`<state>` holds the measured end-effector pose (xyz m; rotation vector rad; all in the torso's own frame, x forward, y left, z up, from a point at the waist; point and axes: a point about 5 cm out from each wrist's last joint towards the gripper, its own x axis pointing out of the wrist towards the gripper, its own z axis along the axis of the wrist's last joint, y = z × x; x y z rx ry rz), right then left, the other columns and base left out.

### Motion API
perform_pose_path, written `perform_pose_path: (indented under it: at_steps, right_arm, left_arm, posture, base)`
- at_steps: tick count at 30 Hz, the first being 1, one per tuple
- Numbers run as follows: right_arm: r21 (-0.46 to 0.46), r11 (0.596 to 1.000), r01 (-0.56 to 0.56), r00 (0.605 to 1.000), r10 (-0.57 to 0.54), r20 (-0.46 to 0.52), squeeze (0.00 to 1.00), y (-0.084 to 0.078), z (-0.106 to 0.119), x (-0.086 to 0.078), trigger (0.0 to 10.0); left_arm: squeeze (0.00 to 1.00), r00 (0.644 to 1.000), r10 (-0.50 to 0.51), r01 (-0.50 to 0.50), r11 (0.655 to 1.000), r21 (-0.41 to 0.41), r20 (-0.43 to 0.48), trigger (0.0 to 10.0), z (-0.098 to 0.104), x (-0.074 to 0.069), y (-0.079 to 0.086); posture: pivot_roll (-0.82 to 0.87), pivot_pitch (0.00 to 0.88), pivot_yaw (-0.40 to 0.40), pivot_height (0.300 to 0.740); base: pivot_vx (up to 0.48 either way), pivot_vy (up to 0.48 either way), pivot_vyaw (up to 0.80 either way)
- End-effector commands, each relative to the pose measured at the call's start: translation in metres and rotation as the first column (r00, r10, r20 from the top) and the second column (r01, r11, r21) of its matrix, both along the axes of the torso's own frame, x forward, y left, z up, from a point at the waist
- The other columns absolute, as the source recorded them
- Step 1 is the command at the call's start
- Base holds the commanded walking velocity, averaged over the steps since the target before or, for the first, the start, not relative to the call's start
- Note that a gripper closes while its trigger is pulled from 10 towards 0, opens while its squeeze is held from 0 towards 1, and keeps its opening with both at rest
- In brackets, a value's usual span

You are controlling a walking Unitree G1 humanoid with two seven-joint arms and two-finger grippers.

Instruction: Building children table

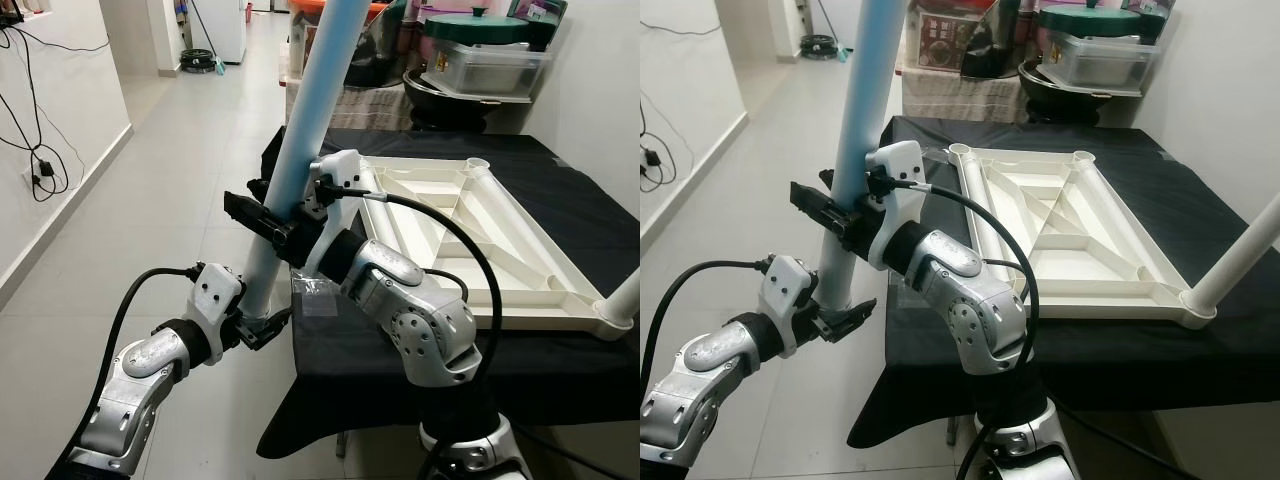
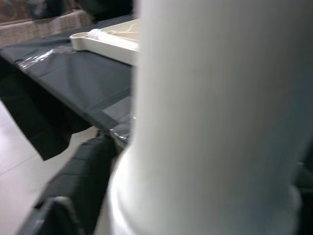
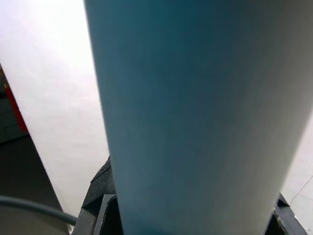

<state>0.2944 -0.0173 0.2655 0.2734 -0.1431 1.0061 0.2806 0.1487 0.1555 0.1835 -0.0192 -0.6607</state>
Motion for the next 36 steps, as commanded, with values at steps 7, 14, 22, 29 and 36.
perform_pose_path:
  at_steps: [7,14,22,29,36]
  right_arm:
    - [0.004,0.997,-0.079,0.997,0.079,-0.022,0.00,0.008,-0.003,-0.008,0.0]
    - [0.010,0.996,-0.085,0.996,0.086,-0.020,0.00,0.009,-0.001,-0.009,0.0]
    - [0.008,0.996,-0.089,0.996,0.089,-0.020,0.00,0.009,0.000,-0.008,3.9]
    - [0.070,0.994,-0.088,0.995,0.090,-0.033,1.00,0.003,0.006,-0.004,10.0]
    - [0.193,0.916,-0.352,0.932,0.362,-0.019,1.00,-0.016,0.012,-0.010,10.0]
  left_arm:
    - [0.00,0.998,-0.054,0.054,0.998,-0.010,0.028,0.0,0.003,-0.001,-0.011]
    - [0.00,0.998,-0.057,0.057,0.998,-0.005,0.009,0.0,0.001,-0.001,-0.010]
    - [0.00,0.997,-0.080,0.080,0.997,-0.018,0.000,10.0,0.001,-0.002,-0.014]
    - [0.00,0.995,-0.104,0.104,0.995,0.003,0.005,10.0,0.001,-0.005,-0.013]
    - [0.00,0.959,-0.282,0.279,0.956,-0.086,-0.022,10.0,0.016,-0.025,-0.028]
  posture:
    - [0.10,0.000,-0.076,0.740]
    - [0.10,0.000,-0.075,0.740]
    - [0.10,0.000,-0.077,0.740]
    - [0.10,0.000,-0.078,0.740]
    - [0.11,0.000,-0.084,0.740]
  base:
    - [0.000,0.000,0.00]
    - [0.000,0.000,0.00]
    - [0.000,0.000,0.00]
    - [0.000,0.000,0.00]
    - [0.000,0.000,0.00]
